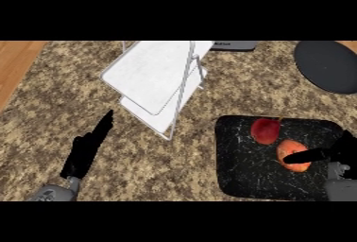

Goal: Pick the squash from the tray and place it in the tiered shelf

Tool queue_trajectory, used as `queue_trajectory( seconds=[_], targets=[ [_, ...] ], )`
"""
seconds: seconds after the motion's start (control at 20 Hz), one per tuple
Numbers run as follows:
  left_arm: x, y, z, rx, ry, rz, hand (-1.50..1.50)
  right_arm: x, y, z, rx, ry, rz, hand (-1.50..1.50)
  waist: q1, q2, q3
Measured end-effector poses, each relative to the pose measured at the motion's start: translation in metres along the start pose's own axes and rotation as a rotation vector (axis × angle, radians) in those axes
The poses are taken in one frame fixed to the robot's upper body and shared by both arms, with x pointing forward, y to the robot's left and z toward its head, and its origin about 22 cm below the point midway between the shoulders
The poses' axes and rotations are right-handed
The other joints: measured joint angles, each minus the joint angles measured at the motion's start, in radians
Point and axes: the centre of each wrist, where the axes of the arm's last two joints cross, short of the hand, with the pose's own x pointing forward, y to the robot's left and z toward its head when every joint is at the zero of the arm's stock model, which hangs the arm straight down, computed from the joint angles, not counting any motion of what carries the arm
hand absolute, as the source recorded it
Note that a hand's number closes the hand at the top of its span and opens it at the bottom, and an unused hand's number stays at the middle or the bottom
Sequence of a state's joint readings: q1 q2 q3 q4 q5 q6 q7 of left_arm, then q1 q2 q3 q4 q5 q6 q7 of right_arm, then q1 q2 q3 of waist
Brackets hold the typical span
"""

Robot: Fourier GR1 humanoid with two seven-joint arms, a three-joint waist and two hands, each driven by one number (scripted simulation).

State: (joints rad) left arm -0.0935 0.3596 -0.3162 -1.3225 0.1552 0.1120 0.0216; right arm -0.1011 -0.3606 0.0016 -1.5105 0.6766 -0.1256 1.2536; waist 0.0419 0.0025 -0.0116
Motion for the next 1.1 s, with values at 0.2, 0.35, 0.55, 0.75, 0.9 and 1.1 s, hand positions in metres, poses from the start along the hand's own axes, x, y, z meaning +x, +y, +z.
queue_trajectory(
  seconds=[0.2, 0.35, 0.55, 0.75, 0.9, 1.1],
  targets=[
    [-0.002, 0.006, 0.002, 0.01, 0.004, -0.002, 0.0, 0.011, 0.008, 0.0, -0.009, 0.015, 0.034, -1.5, -0.009, -0.006, -0.003],
    [-0.007, 0.009, 0.005, 0.017, 0.006, 0.001, 0.0, 0.017, 0.014, 0.004, -0.013, 0.02, 0.055, -1.5, -0.018, -0.01, -0.005],
    [-0.004, 0.003, 0.002, 0.021, 0.002, 0.011, 0.0, 0.024, 0.023, 0.01, -0.008, 0.033, 0.07, -1.5, -0.028, -0.014, -0.007],
    [-0.002, 0.008, 0.005, 0.028, 0.01, 0.01, 0.0, 0.027, 0.027, 0.013, -0.005, 0.05, 0.091, -1.5, -0.031, -0.016, -0.005],
    [-0.004, 0.008, 0.007, 0.028, 0.014, 0.014, 0.0, 0.031, 0.029, 0.016, -0.002, 0.062, 0.1, -1.5, -0.032, -0.016, -0.004],
    [-0.006, 0.011, 0.007, 0.035, 0.014, 0.02, 0.0, 0.035, 0.032, 0.019, 0.004, 0.08, 0.111, -1.5, -0.036, -0.014, -0.002]
  ],
)
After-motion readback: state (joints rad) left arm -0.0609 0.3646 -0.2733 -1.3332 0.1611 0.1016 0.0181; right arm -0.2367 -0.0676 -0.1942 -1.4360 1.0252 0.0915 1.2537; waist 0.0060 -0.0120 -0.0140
